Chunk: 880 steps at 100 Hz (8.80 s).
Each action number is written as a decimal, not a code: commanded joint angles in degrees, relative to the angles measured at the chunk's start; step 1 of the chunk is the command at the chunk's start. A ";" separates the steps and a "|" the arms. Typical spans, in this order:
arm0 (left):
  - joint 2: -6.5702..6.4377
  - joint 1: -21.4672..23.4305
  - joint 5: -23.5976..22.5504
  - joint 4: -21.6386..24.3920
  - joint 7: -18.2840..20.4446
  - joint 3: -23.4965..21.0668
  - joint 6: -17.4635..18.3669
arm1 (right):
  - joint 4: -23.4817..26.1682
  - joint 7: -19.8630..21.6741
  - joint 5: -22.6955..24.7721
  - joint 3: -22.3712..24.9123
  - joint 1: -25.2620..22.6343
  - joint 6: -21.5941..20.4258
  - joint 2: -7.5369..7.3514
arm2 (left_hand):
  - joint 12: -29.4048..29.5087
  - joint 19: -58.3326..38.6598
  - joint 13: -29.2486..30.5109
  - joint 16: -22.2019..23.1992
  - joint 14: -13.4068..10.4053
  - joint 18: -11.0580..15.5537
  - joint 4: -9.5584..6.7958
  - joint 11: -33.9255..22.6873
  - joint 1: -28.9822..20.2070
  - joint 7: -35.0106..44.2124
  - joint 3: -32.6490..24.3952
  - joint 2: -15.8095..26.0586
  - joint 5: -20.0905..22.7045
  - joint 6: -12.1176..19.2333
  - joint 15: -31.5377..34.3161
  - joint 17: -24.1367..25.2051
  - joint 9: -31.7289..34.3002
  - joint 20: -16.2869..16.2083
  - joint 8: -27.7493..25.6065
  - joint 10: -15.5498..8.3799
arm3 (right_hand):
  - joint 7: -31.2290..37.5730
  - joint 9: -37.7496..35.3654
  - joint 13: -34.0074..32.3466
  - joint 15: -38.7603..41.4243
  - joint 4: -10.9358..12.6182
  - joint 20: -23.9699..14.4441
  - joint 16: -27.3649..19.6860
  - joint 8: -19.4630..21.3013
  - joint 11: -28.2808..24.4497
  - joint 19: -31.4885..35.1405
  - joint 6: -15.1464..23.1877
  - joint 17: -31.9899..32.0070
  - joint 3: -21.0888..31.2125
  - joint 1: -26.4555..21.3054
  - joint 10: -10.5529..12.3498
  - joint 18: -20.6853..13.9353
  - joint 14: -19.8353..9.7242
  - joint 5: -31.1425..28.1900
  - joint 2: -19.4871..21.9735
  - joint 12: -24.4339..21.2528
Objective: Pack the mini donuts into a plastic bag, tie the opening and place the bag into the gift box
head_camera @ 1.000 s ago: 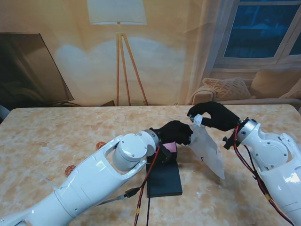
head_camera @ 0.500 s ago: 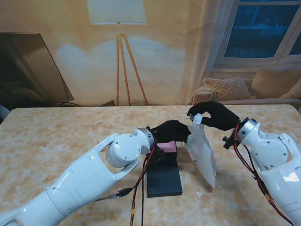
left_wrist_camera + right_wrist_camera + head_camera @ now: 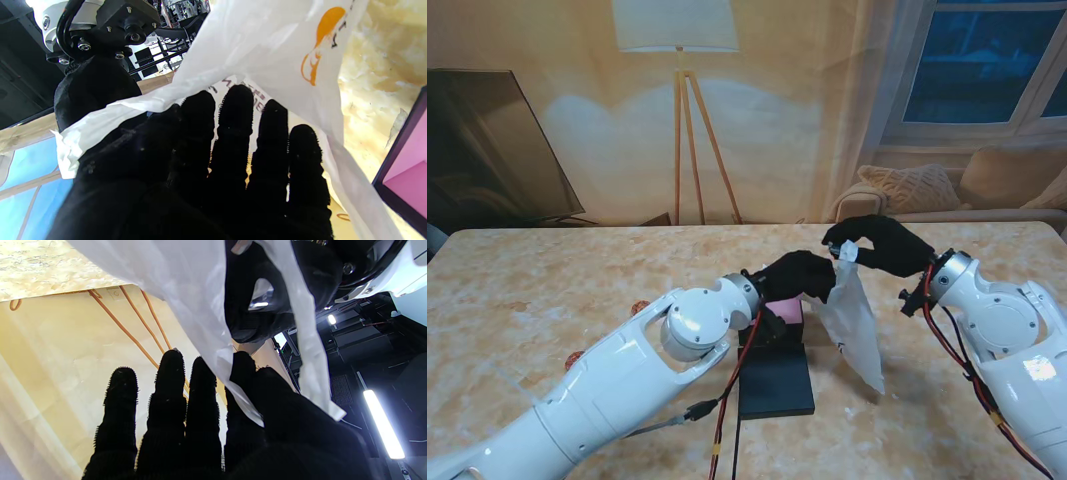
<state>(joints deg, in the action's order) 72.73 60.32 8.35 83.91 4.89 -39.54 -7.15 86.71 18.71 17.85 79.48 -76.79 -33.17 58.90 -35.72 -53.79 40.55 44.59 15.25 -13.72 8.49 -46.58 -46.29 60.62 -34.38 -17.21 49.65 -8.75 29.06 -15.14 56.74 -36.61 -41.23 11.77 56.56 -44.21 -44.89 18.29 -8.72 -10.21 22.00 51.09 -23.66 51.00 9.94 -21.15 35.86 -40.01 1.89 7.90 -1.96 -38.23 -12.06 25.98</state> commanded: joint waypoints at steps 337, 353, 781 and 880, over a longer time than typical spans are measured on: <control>-0.78 -6.84 3.36 -2.67 15.19 6.38 -11.41 | 2.69 4.05 3.43 1.28 -0.59 -1.52 -1.05 | 19.14 6.91 -8.59 -21.67 -1.54 3.34 1.44 26.40 -9.46 -41.54 5.21 -1.69 -5.74 -0.10 -12.29 0.89 -17.56 13.52 20.21 -0.64 | -0.35 -2.94 -1.31 -1.08 2.47 0.39 -1.59 2.07 0.88 -1.65 20.11 0.01 -0.02 -9.75 3.62 -1.94 -2.03 0.05 4.31 2.04; -0.21 -5.84 1.21 -1.45 11.24 5.65 -12.63 | 3.28 4.11 4.69 1.59 -0.44 -2.75 -1.26 | 19.72 8.21 -13.34 -22.66 -1.26 3.75 -1.92 27.73 -4.24 -46.40 -0.63 1.05 -9.55 -1.90 -12.36 3.54 -23.54 13.81 22.94 -0.24 | -0.76 -3.02 -1.23 -1.26 2.20 0.30 -1.64 1.80 1.15 -1.46 21.06 0.18 -0.49 -9.58 3.97 -1.90 -2.17 0.00 4.32 1.99; -14.28 13.91 -55.23 -10.61 10.40 -30.39 18.52 | 6.77 12.02 -6.40 1.33 -2.98 4.49 -1.87 | 18.72 10.00 -19.57 -14.16 1.63 -1.35 -0.81 33.49 4.12 -49.48 -14.73 -19.13 -23.47 7.56 -14.54 8.91 -37.87 -0.15 21.83 -4.70 | -1.46 -4.61 -2.32 0.92 2.80 -1.68 0.51 2.84 -0.68 1.88 16.56 0.27 2.80 -9.50 0.97 1.03 -0.02 -1.38 2.49 4.41; -13.20 10.67 -54.68 -18.92 2.38 -25.21 16.76 | 7.87 14.08 -6.74 1.63 -3.74 3.92 -2.48 | 4.79 5.95 -11.40 4.79 -1.84 -0.66 1.08 25.20 5.78 -47.09 -21.92 -25.56 -26.37 9.04 -1.83 5.92 -36.52 -4.01 23.42 -6.18 | -1.83 -5.06 -2.54 0.61 2.62 -1.60 0.67 3.24 -0.14 1.85 16.71 0.08 3.27 -9.37 1.32 1.08 -0.05 -1.73 2.07 4.88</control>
<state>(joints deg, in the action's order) 59.12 71.08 -47.03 64.84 6.04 -65.16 10.14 94.18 31.96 11.04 81.27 -80.05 -29.13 56.27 -30.23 -46.99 28.26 47.80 14.10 -14.41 7.92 -20.72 -41.89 12.65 -54.28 -40.47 25.66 0.19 26.07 -9.45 20.18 -39.35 -18.43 5.30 54.21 -48.44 -47.05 19.16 -8.74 -11.60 21.31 52.52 -24.32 52.57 11.41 -21.16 30.89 -42.04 1.45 9.25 -1.10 -37.98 -10.57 30.20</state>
